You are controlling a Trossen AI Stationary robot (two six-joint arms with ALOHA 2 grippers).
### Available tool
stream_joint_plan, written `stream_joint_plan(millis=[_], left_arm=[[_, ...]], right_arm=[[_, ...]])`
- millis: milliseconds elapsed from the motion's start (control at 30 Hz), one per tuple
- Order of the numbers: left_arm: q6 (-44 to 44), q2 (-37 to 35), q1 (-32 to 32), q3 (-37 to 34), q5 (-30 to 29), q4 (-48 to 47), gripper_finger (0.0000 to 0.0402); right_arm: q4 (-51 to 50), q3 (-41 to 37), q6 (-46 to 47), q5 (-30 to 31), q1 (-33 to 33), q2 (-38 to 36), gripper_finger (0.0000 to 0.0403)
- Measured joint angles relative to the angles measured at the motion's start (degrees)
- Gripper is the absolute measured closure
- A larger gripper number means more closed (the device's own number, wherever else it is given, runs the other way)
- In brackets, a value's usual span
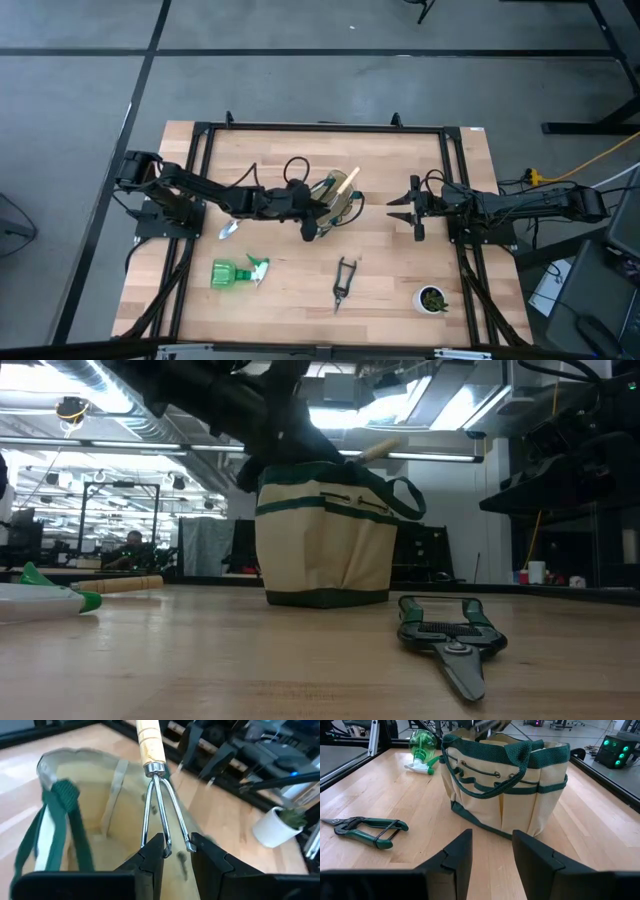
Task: Pick & Place Garden tools in Gardening bag
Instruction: Put the hand rake into the gardening bag, then put the trowel into the gardening bag
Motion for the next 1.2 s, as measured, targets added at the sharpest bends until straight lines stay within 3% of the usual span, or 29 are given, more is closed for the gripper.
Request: stream_joint_plan(millis=[367,900,1200], left_arm=[[-0.6,-0.9,0.0,0.0,0.0,-2.2,0.032],[-5.1,-1.2,2.3,0.0,3.6,-3.9,0.0253],[-4.5,-2.0,2.3,0.0,3.7,-3.0,0.0243]], right_arm=[[0.0,0.0,0.0,0.0,0.0,0.0,0.0259],[0.0,0.0,0.0,0.0,0.0,0.0,0.0259],[0.0,0.0,0.0,0.0,0.0,0.0,0.0259]])
